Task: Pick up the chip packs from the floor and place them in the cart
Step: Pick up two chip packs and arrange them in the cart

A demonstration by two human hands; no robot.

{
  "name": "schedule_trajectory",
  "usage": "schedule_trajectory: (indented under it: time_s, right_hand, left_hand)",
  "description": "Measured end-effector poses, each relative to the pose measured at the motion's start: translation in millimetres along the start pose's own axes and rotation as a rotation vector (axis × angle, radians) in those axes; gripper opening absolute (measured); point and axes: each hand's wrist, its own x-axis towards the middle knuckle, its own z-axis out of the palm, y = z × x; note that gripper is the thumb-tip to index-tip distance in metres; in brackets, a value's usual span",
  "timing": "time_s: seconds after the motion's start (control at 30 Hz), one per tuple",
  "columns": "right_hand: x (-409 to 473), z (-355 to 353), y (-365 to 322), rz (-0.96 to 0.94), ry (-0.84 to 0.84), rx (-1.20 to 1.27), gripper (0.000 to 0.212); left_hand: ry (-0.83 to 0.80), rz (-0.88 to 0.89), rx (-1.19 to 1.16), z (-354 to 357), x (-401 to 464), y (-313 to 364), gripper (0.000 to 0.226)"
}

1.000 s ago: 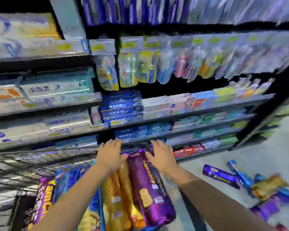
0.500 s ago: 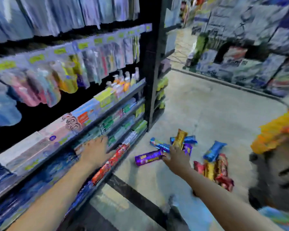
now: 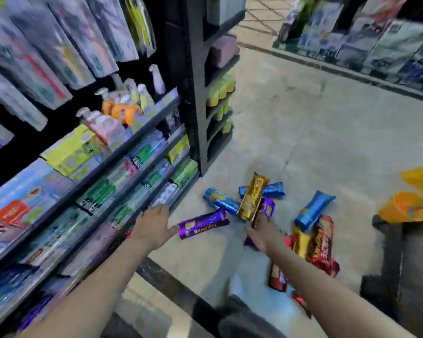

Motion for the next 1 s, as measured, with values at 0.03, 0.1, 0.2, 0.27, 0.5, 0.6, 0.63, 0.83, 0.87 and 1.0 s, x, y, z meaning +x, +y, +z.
schedule_trajectory:
  time_s: [0.03, 0.1, 0.2, 0.27, 0.5, 0.6, 0.63, 0.83, 0.87, 1.0]
  right_hand:
    - [16, -4, 5, 0.021, -0.029, 0.002, 0.063]
    - [47, -9, 16, 0.072, -0.08, -0.002, 0.06]
    - [91, -7, 30, 0.153, -0.118, 0.036, 0.059]
    - [125, 0, 37, 0.192, -0.121, 0.095, 0.058]
    - [254, 73, 71, 0.344, -0.095, 0.313, 0.061]
    - [321, 121, 89, 0.387, -0.098, 0.386, 0.063]
    - [348, 141, 98, 0.383, -0.096, 0.389, 0.067]
    - [492, 246, 131, 0.38, 0.009, 0.495, 0.124]
    - [508, 256, 127, 0.387, 0.03, 0.514, 0.129]
    - [570, 299, 124, 0.413, 0.137, 0.525, 0.131]
  left_hand:
    - [-0.023, -0.001, 0.009, 4, 18, 9, 0.071]
    - [-0.064, 0.011, 0.031, 14, 50, 24, 0.075]
    - [-0.109, 0.054, 0.065, 45, 96, 39, 0.072]
    - [-0.159, 0.053, 0.074, 71, 129, 44, 0.074]
    - [-0.287, 0.053, 0.17, 175, 252, 45, 0.069]
    - [-0.316, 0.056, 0.182, 227, 312, 38, 0.074]
    - [-0.304, 0.04, 0.154, 243, 334, 34, 0.074]
    - [-0.254, -0.008, -0.023, 365, 451, 15, 0.071]
    - [-0.266, -0.001, -0.023, 385, 469, 11, 0.076]
    - [-0.256, 0.016, 0.028, 470, 526, 0, 0.101]
